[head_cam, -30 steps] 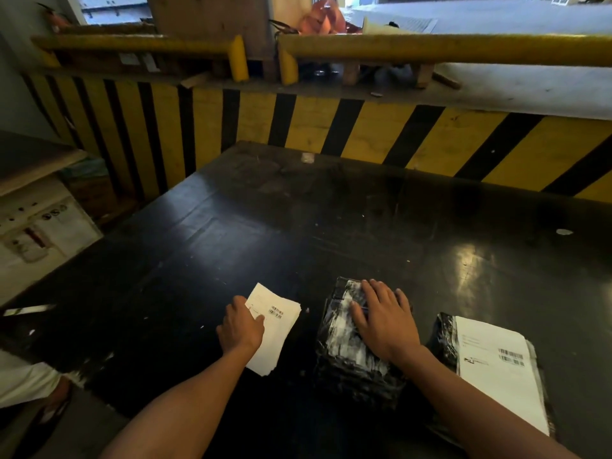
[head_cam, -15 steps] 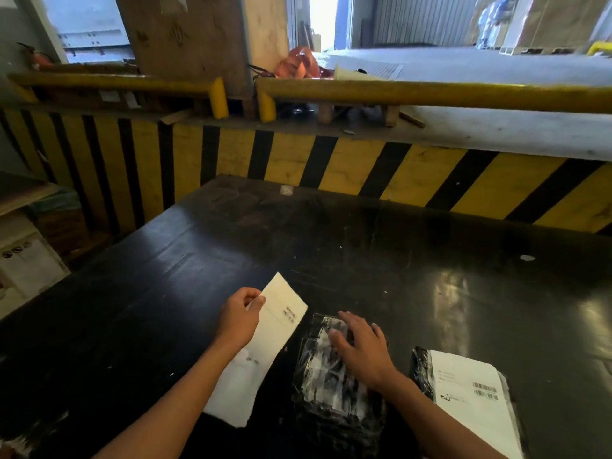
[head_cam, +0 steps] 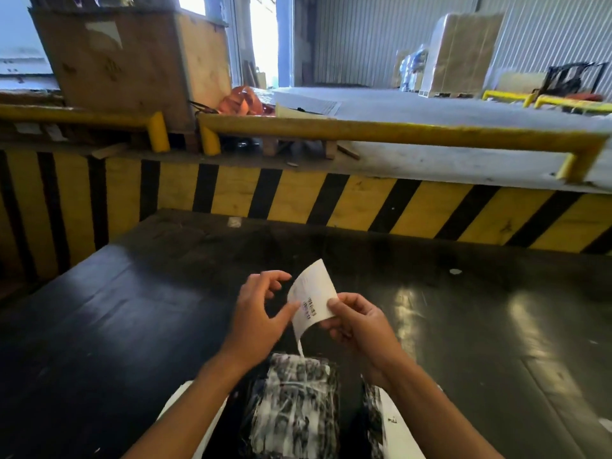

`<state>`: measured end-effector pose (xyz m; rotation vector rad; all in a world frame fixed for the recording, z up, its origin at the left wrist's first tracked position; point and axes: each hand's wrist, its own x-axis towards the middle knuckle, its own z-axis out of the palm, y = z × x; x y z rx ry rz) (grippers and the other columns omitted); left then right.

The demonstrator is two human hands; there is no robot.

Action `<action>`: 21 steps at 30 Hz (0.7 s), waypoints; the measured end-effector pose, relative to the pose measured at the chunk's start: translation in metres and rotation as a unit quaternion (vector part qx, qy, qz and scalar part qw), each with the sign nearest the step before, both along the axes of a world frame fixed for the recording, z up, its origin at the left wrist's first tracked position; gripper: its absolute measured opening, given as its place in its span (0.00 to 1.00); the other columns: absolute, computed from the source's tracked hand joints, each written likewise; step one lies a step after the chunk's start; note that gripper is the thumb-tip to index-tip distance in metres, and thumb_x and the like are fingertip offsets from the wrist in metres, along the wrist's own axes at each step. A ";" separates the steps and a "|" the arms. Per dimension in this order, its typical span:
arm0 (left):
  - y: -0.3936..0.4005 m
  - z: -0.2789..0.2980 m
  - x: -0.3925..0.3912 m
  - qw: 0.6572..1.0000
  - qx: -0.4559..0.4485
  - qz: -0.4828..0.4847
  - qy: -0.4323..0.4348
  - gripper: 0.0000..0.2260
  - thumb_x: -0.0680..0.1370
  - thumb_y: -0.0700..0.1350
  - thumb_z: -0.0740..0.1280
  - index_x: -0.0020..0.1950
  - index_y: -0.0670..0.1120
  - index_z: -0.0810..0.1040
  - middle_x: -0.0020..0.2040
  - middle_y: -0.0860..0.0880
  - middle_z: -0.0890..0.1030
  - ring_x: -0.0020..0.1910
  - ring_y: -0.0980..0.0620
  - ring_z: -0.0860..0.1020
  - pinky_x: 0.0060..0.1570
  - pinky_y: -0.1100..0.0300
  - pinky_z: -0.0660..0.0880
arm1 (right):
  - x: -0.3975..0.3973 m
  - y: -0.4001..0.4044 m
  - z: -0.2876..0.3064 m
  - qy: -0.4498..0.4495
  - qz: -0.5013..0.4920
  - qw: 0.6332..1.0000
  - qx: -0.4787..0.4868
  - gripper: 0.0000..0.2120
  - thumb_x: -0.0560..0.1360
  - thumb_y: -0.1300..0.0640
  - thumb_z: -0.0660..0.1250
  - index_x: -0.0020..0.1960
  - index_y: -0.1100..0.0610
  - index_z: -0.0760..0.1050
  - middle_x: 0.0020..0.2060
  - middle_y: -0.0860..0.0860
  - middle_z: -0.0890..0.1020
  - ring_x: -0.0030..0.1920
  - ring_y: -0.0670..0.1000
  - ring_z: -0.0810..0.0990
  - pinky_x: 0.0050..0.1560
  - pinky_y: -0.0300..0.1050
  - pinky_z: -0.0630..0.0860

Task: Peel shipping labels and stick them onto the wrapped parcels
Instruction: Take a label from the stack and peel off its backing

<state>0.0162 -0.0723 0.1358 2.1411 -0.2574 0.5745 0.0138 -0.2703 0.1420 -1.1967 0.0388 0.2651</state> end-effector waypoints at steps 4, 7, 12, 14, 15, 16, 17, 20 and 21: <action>-0.029 -0.003 -0.012 0.993 -0.062 -0.102 0.021 0.13 0.75 0.45 0.73 0.58 0.54 0.78 0.48 0.53 0.79 0.46 0.53 0.80 0.46 0.59 0.81 | -0.008 0.000 0.006 -0.003 0.010 0.997 0.075 0.05 0.76 0.59 0.69 0.51 0.60 0.76 0.39 0.57 0.84 0.36 0.49 0.83 0.37 0.41 0.77; -0.034 -0.005 -0.013 0.991 -0.104 -0.080 0.026 0.10 0.76 0.45 0.72 0.56 0.54 0.79 0.47 0.53 0.81 0.46 0.54 0.82 0.45 0.56 0.82 | -0.013 -0.002 0.003 -0.010 0.029 0.997 0.076 0.04 0.78 0.58 0.66 0.49 0.58 0.77 0.45 0.57 0.84 0.45 0.51 0.84 0.42 0.44 0.75; -0.034 -0.006 -0.017 0.993 -0.090 -0.073 0.023 0.09 0.76 0.44 0.72 0.54 0.53 0.80 0.47 0.53 0.81 0.45 0.55 0.81 0.45 0.57 0.82 | -0.017 -0.006 0.002 -0.018 0.036 0.997 0.065 0.09 0.77 0.54 0.68 0.53 0.58 0.77 0.47 0.59 0.85 0.51 0.56 0.83 0.47 0.47 0.74; -0.034 -0.005 -0.018 0.994 -0.084 -0.070 0.021 0.09 0.76 0.44 0.72 0.54 0.53 0.80 0.47 0.53 0.80 0.45 0.55 0.81 0.44 0.57 0.82 | -0.017 -0.006 0.004 -0.028 0.031 0.998 0.047 0.08 0.77 0.54 0.67 0.53 0.58 0.77 0.46 0.59 0.85 0.51 0.57 0.83 0.48 0.48 0.73; -0.034 -0.004 -0.019 0.994 -0.081 -0.068 0.018 0.09 0.76 0.44 0.72 0.54 0.54 0.80 0.47 0.53 0.80 0.45 0.55 0.81 0.44 0.57 0.82 | -0.017 -0.006 0.005 -0.033 0.030 0.998 0.039 0.07 0.78 0.55 0.67 0.52 0.57 0.78 0.46 0.59 0.85 0.51 0.57 0.83 0.48 0.48 0.73; -0.034 -0.004 -0.019 0.995 -0.077 -0.068 0.013 0.09 0.76 0.44 0.72 0.54 0.54 0.79 0.47 0.54 0.80 0.45 0.55 0.81 0.44 0.58 0.82 | -0.017 -0.006 0.006 -0.036 0.029 0.998 0.032 0.06 0.78 0.55 0.66 0.50 0.57 0.78 0.45 0.59 0.86 0.51 0.57 0.84 0.47 0.47 0.74; -0.033 -0.003 -0.020 0.995 -0.073 -0.068 0.008 0.10 0.75 0.43 0.72 0.53 0.55 0.79 0.47 0.54 0.80 0.45 0.55 0.81 0.44 0.58 0.82 | -0.017 -0.006 0.007 -0.038 0.030 0.999 0.025 0.05 0.78 0.56 0.66 0.49 0.57 0.78 0.46 0.60 0.85 0.51 0.57 0.84 0.46 0.46 0.75; -0.033 -0.001 -0.022 0.996 -0.066 -0.064 -0.001 0.10 0.75 0.43 0.73 0.53 0.55 0.79 0.48 0.54 0.79 0.46 0.56 0.81 0.45 0.59 0.82 | -0.018 -0.006 0.007 -0.037 0.038 0.998 0.030 0.05 0.79 0.57 0.66 0.50 0.57 0.78 0.48 0.62 0.85 0.50 0.57 0.84 0.44 0.45 0.77; -0.033 -0.001 -0.022 0.996 -0.067 -0.062 -0.003 0.10 0.75 0.43 0.73 0.53 0.54 0.79 0.49 0.54 0.79 0.47 0.56 0.81 0.45 0.60 0.82 | -0.019 -0.006 0.007 -0.037 0.041 0.998 0.034 0.05 0.79 0.57 0.66 0.50 0.58 0.78 0.48 0.62 0.85 0.50 0.56 0.84 0.45 0.45 0.77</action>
